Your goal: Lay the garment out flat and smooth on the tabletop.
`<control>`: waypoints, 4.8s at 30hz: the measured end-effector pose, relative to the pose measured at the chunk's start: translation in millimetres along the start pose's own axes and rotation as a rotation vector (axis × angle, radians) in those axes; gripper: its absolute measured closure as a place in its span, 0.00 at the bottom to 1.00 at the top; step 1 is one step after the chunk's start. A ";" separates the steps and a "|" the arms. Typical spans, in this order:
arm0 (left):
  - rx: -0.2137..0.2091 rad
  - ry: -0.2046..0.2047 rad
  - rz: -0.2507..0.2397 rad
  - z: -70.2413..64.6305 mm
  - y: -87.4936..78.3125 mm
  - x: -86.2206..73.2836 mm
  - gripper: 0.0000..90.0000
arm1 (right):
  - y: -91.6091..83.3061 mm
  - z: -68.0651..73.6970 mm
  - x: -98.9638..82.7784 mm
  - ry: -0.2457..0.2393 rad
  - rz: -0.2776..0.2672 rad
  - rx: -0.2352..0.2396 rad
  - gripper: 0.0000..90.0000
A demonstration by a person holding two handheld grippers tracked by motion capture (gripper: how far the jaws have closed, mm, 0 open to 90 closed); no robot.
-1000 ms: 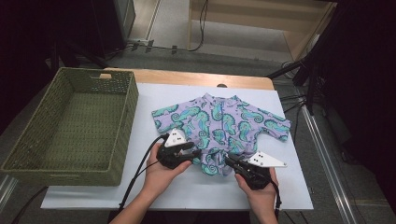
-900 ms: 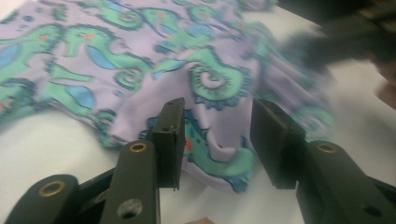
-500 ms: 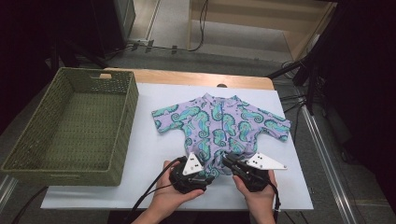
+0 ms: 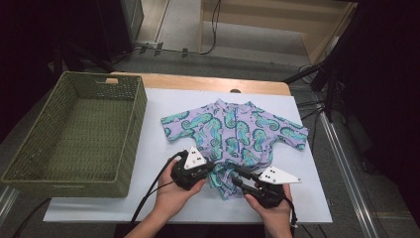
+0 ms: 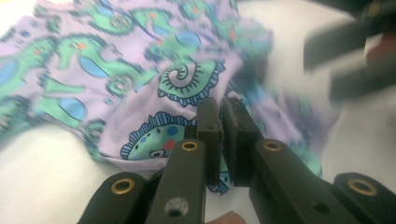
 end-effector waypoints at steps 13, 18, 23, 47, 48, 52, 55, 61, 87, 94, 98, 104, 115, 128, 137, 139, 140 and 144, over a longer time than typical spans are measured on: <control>-0.024 -0.042 -0.060 7.5 3.8 23.2 0.95 | 49.4 8.6 -30.0 -0.085 0.212 -0.108 0.83; -0.024 -0.057 -0.078 14.9 -4.5 26.9 0.95 | 22.0 -1.5 -12.1 -0.049 0.112 -0.110 0.90; -0.026 -0.077 -0.107 16.9 -9.1 31.2 0.94 | -0.3 9.3 -2.6 -0.063 0.078 0.000 0.89; -0.056 -0.147 -0.081 17.9 -35.9 -27.5 0.26 | 33.2 39.2 -38.6 -0.137 0.243 0.001 0.79; -0.065 -0.148 -0.079 16.4 -35.6 -27.7 0.21 | 32.2 36.4 -36.5 -0.125 0.229 0.007 0.87; -0.087 -0.146 -0.074 13.7 -34.0 -30.4 0.14 | 15.4 18.6 -11.1 -0.058 0.104 -0.008 0.95; -0.085 -0.136 -0.060 10.6 -30.5 -33.1 0.14 | -1.2 -7.9 5.0 -0.010 0.013 -0.070 0.95; -0.097 -0.099 -0.015 0.2 -21.8 -37.3 0.25 | -20.4 -71.4 -7.5 0.068 -0.013 -0.261 0.95; -0.078 -0.041 0.020 11.8 8.9 0.8 0.96 | -24.4 -95.5 -6.4 0.081 -0.051 -0.261 0.94; 0.051 -0.088 0.053 46.9 37.6 0.3 0.77 | -9.2 -117.4 -24.2 0.143 0.014 -0.324 0.94; 0.031 -0.090 0.035 39.8 24.0 -7.2 0.63 | -12.2 -116.1 -23.6 0.103 0.039 -0.344 0.94; -0.046 -0.102 0.030 20.6 -7.6 -27.6 0.50 | -13.0 -116.5 -25.4 0.102 0.054 -0.356 0.94; -0.120 0.011 0.145 -21.1 1.2 -52.1 0.93 | -17.3 -111.2 -25.5 0.099 0.043 -0.336 0.94; -0.095 0.049 -0.019 -2.6 -15.7 22.8 0.96 | -40.5 -60.4 21.6 0.031 -0.129 -0.115 0.63; -0.168 0.008 -0.041 -24.9 -30.6 11.5 0.96 | -14.3 9.0 6.5 -0.046 -0.021 0.100 0.51; -0.187 -0.004 -0.019 -32.7 -35.1 -7.2 0.96 | -8.9 20.7 -1.9 -0.081 0.018 0.121 0.50; -0.187 -0.004 -0.019 -32.7 -35.1 -7.2 0.96 | -8.9 20.7 -1.9 -0.081 0.018 0.121 0.50; -0.191 -0.031 0.001 -32.4 -39.5 -23.8 0.96 | 6.5 43.5 -23.3 -0.147 0.099 0.162 0.46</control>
Point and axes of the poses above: each handheld gripper's, and its own axes: y roughly forward along the jaws, x roughly out of its top, z roughly to its left, the point moved 7 cm from there along y, roughly forward along the jaws, and after that the axes turned 13 degrees about -z, right-handed, at the moved point
